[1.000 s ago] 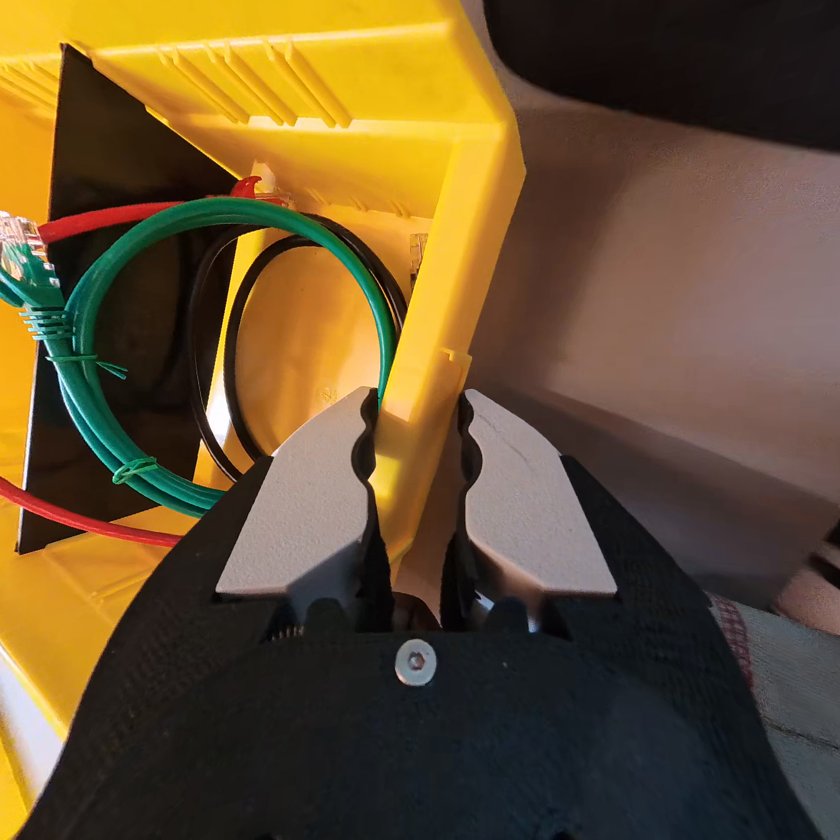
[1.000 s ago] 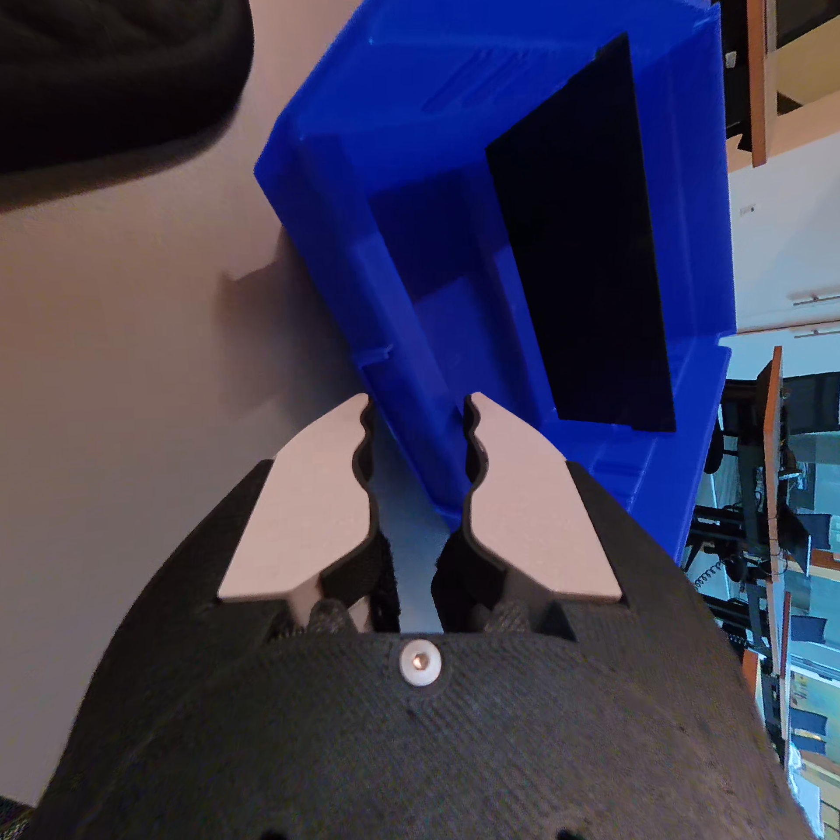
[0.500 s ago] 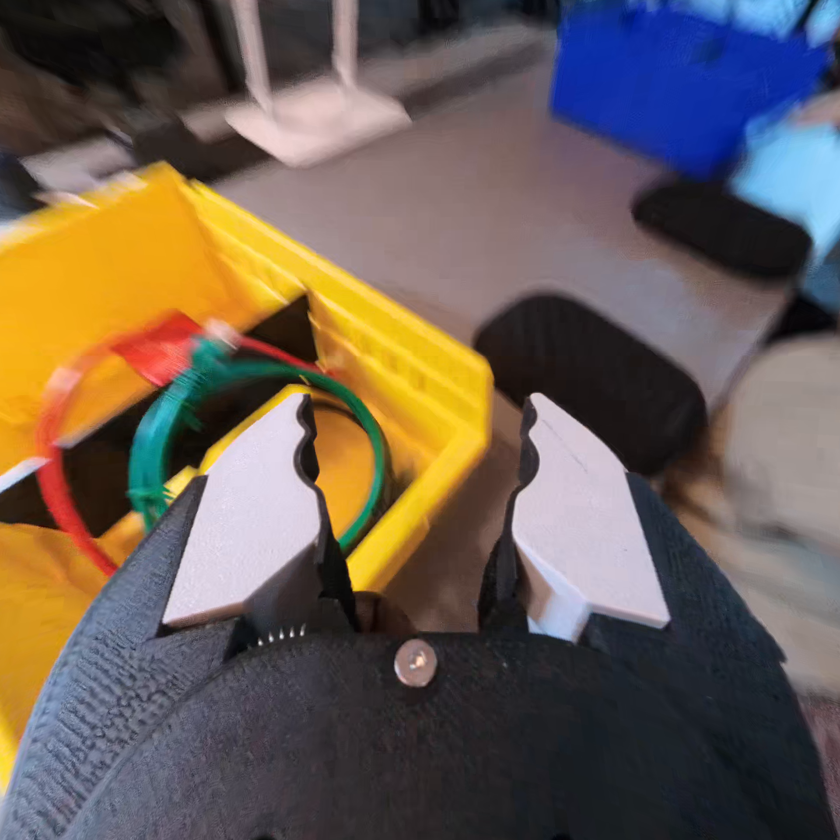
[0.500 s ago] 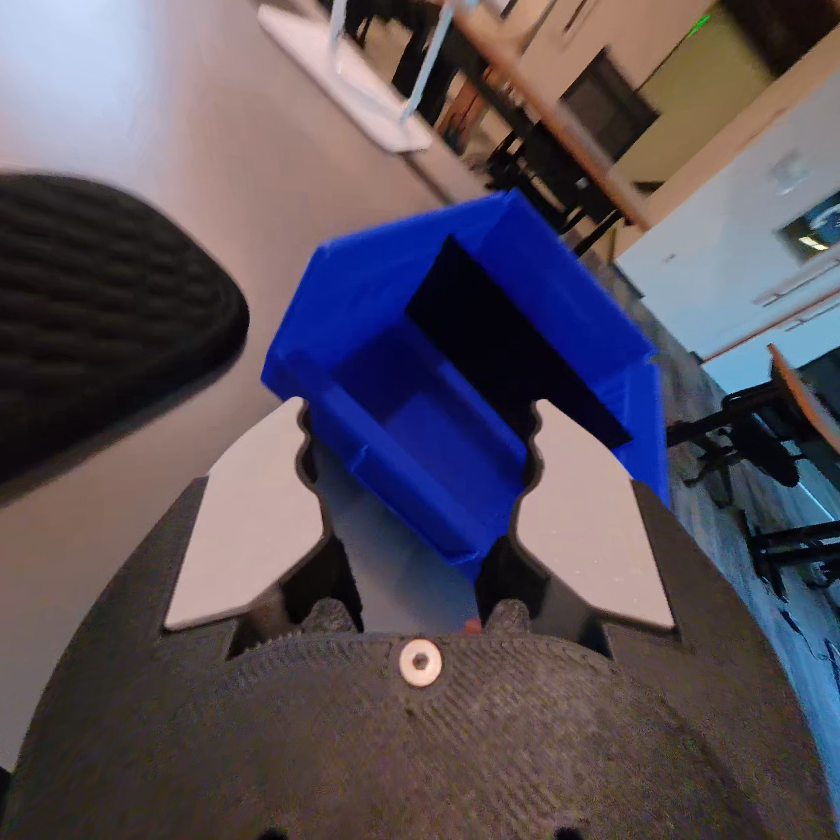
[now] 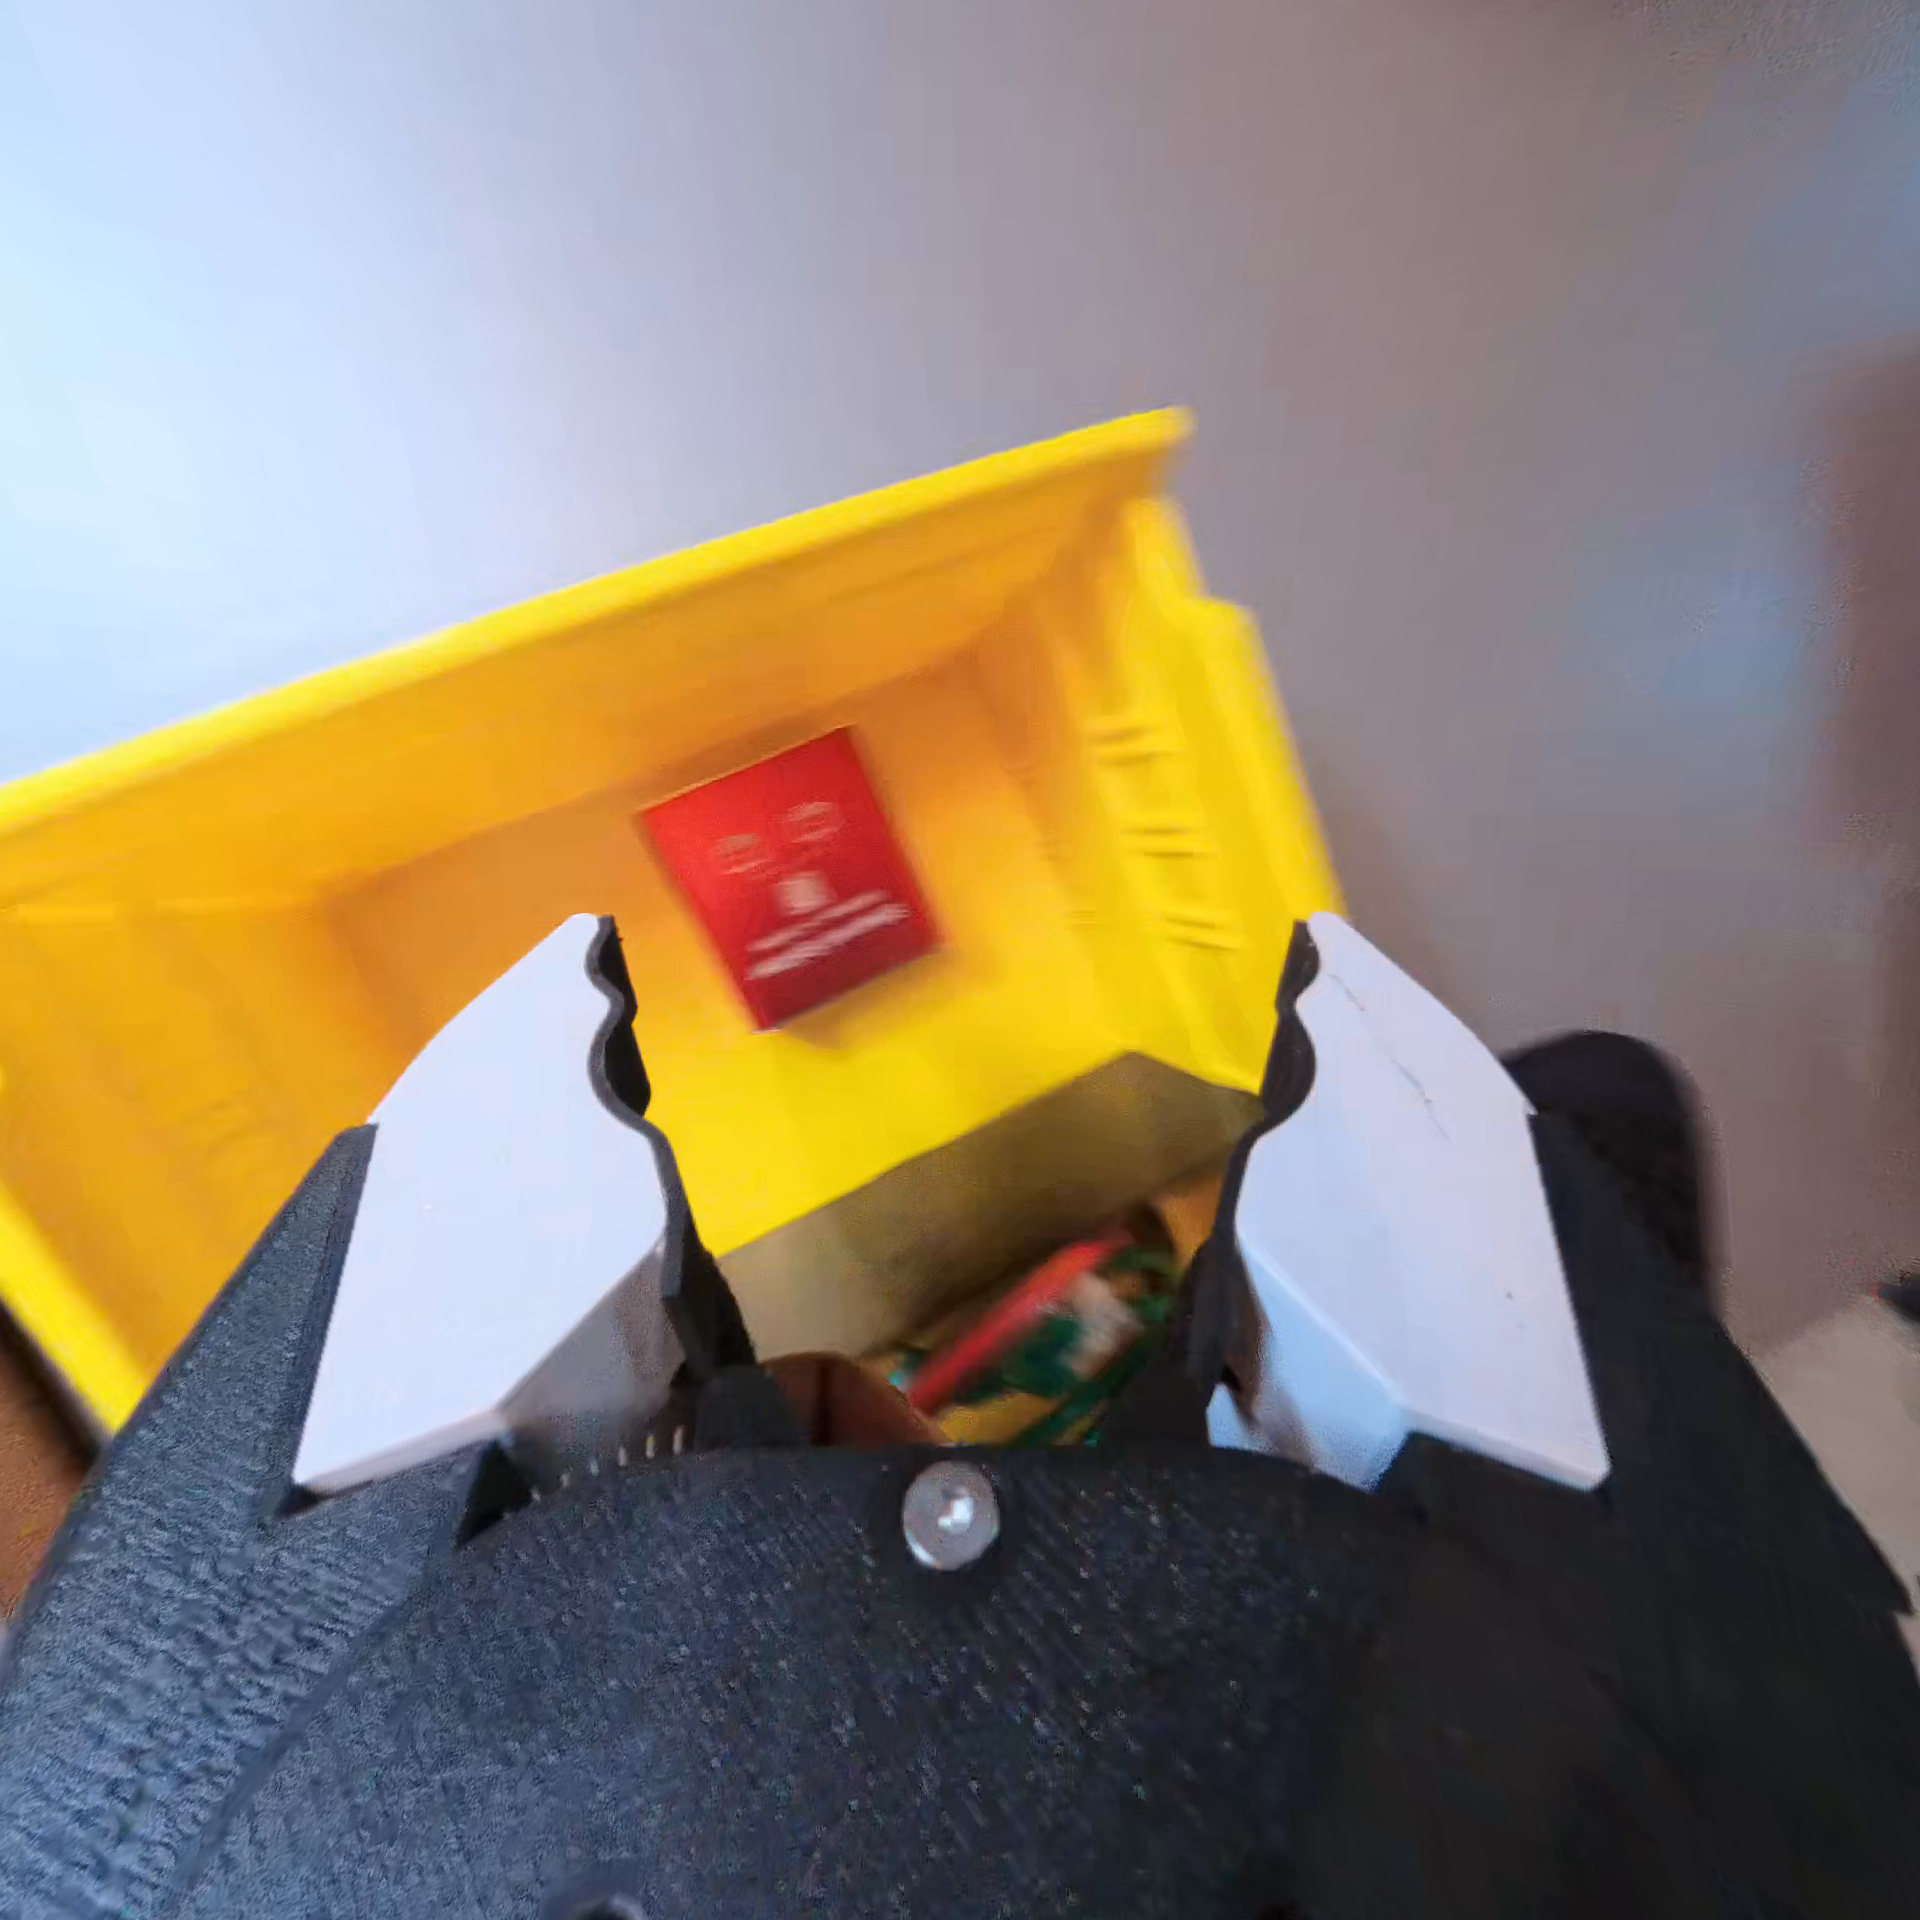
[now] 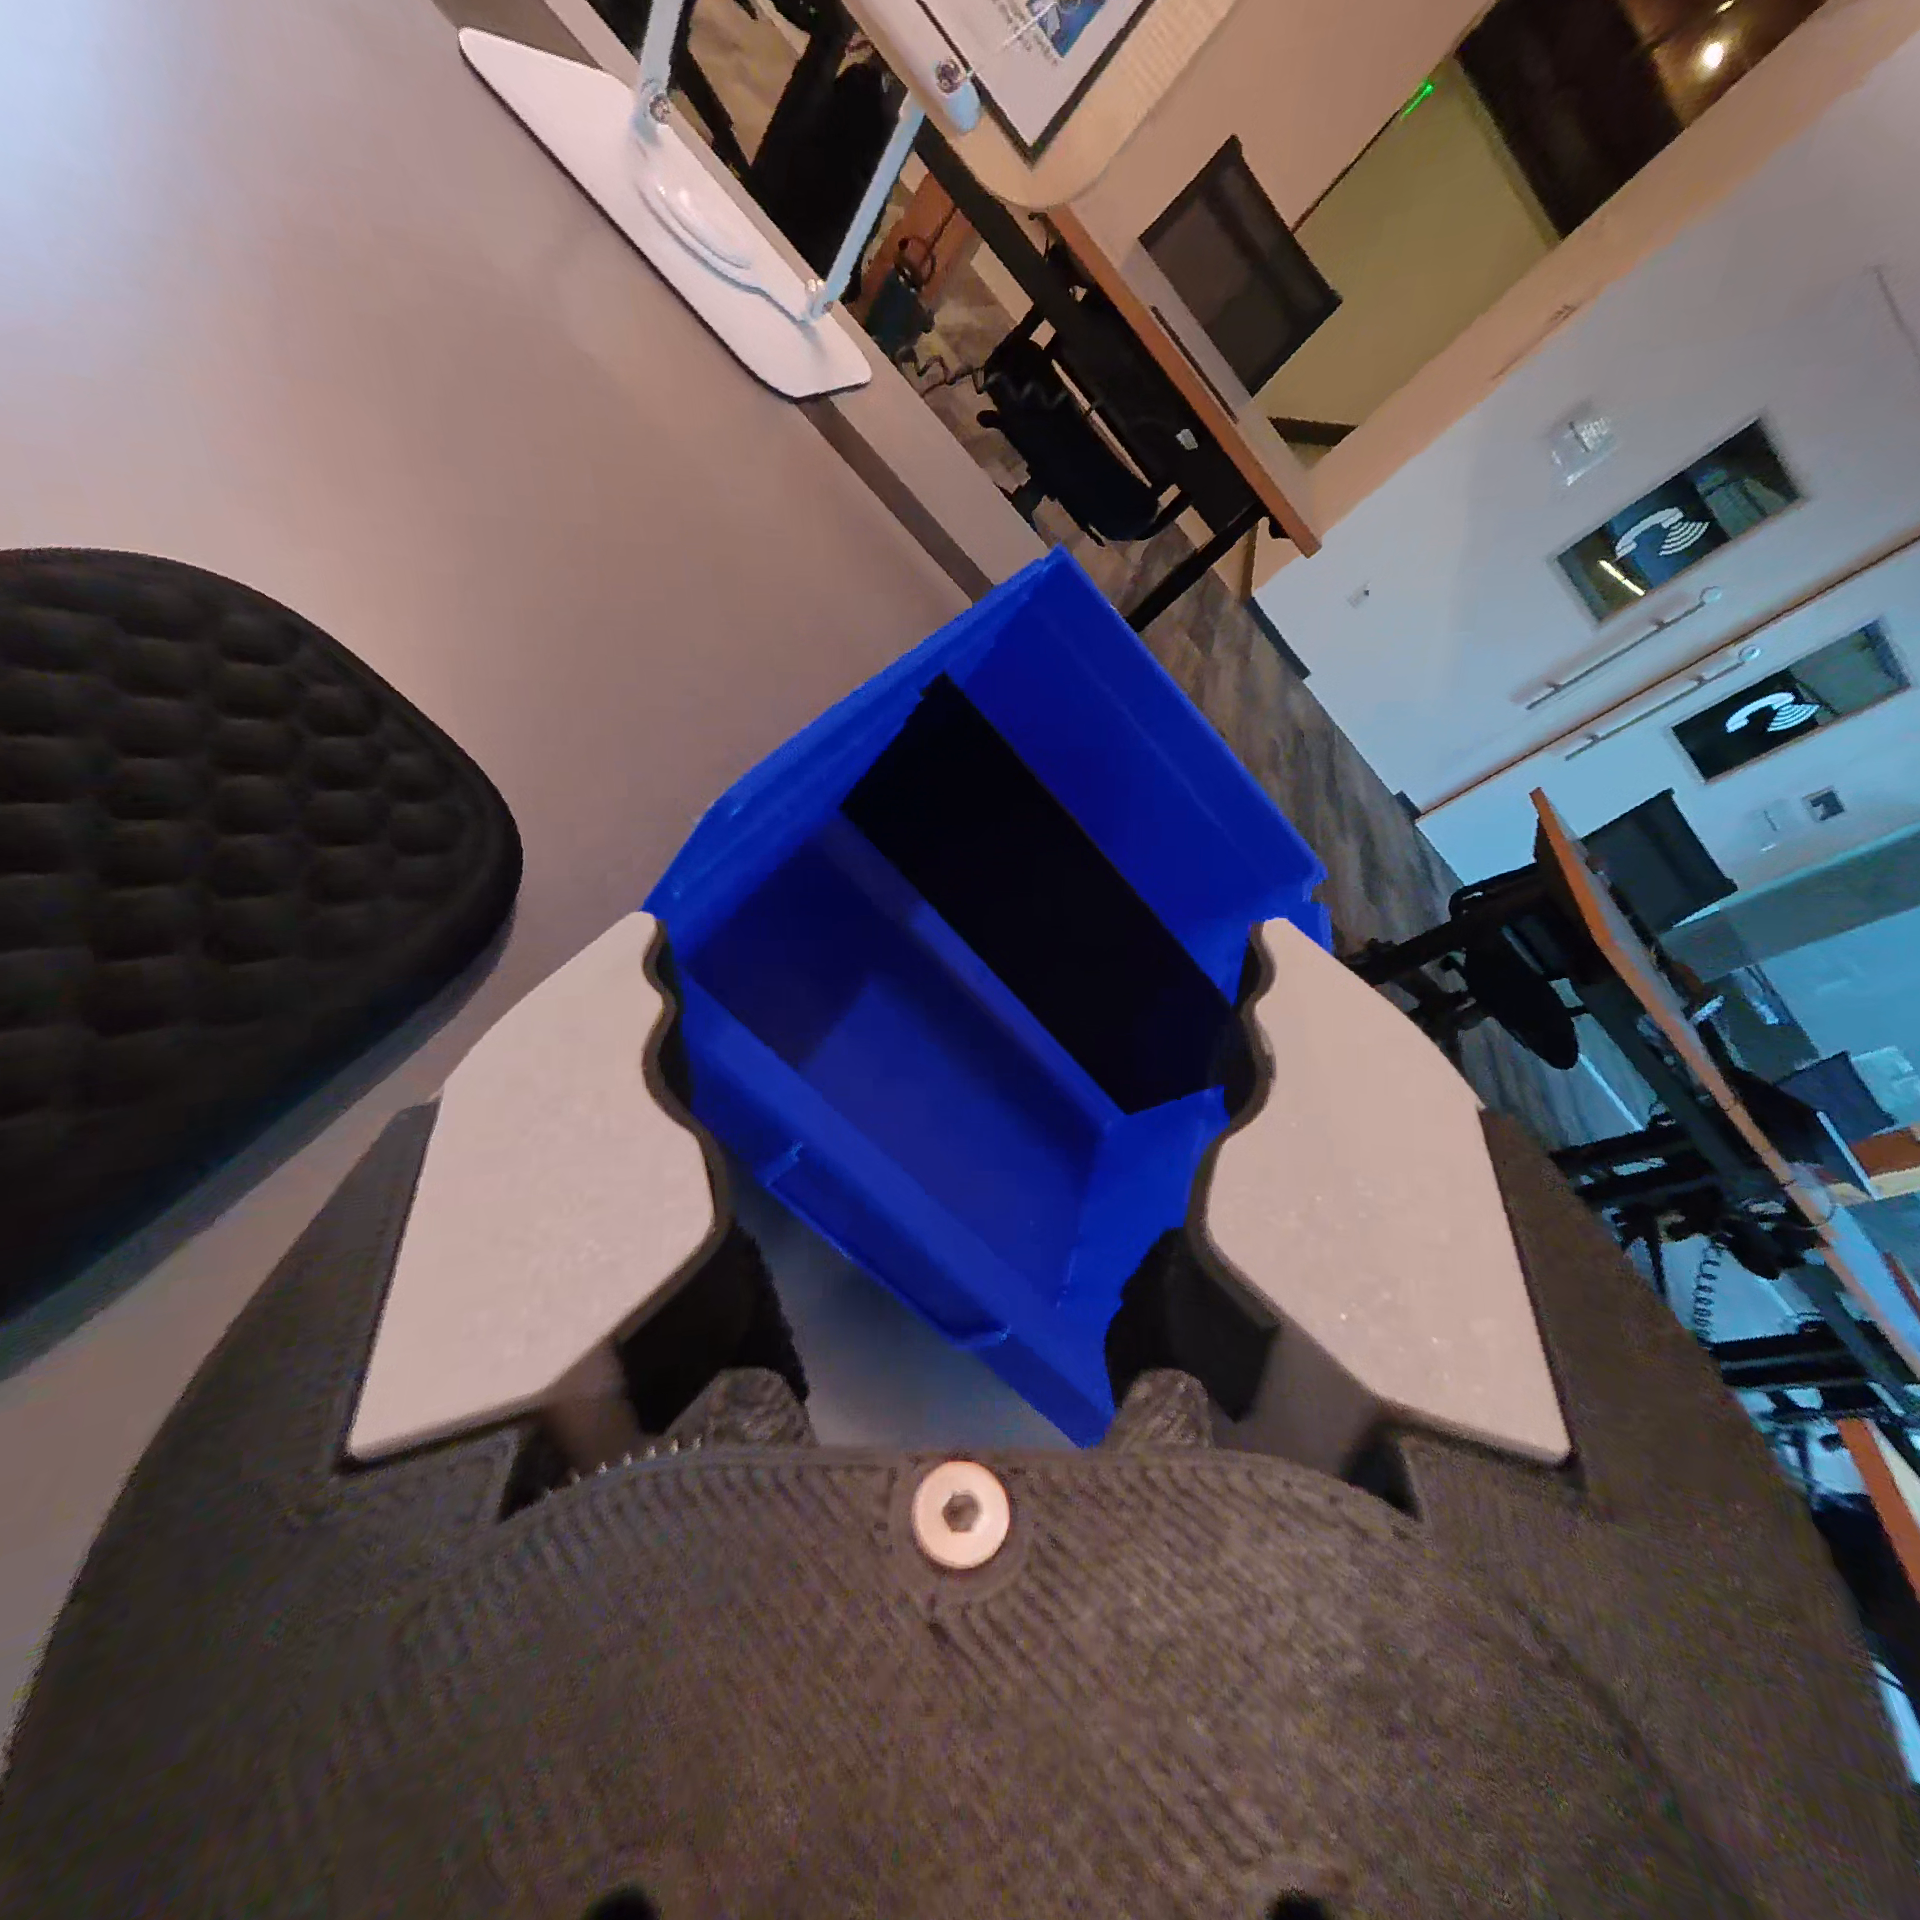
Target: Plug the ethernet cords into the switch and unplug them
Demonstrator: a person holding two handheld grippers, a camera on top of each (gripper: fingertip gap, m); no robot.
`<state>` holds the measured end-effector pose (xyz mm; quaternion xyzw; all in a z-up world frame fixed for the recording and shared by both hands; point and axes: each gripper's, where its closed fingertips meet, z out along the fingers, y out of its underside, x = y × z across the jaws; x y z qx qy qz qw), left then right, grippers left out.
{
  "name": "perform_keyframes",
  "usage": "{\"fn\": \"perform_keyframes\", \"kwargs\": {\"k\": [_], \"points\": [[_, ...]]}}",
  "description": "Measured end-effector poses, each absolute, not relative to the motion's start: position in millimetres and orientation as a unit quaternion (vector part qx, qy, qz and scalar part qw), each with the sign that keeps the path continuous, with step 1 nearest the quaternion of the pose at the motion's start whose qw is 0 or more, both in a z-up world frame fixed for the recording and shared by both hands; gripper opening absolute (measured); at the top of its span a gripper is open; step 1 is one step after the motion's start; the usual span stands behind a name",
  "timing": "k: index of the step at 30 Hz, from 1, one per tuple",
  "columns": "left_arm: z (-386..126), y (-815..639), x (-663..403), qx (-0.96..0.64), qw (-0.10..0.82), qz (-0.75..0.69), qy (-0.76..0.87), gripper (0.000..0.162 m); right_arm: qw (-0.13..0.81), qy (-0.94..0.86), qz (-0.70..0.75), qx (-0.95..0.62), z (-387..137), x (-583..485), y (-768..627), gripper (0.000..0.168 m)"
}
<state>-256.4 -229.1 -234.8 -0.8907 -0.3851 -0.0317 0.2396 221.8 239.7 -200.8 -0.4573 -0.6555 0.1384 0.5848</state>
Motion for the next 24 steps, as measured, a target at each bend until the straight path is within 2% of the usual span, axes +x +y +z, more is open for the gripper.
{"fn": "perform_keyframes", "kwargs": {"k": [2,8,13,20,24], "points": [[-266,-243,-277,-0.897,0.154,-0.007,-0.415,0.119,0.589,-0.655,0.121,-0.457,-199,224,242,0.101],[-311,-252,-283,-0.91,0.023,0.011,-0.413,0.115,0.615,-0.631,0.107,-0.46,-184,235,249,0.094],[-321,-246,-279,-0.917,0.009,-0.003,-0.399,0.097,0.628,-0.619,0.105,-0.46,-178,239,249,0.092],[-330,-253,-278,-0.922,-0.008,0.013,-0.388,0.095,0.621,-0.624,0.097,-0.464,-181,238,250,0.091],[-328,-247,-275,-0.93,0.011,0.013,-0.368,0.078,0.615,-0.629,0.089,-0.467,-185,236,251,0.091]]}}
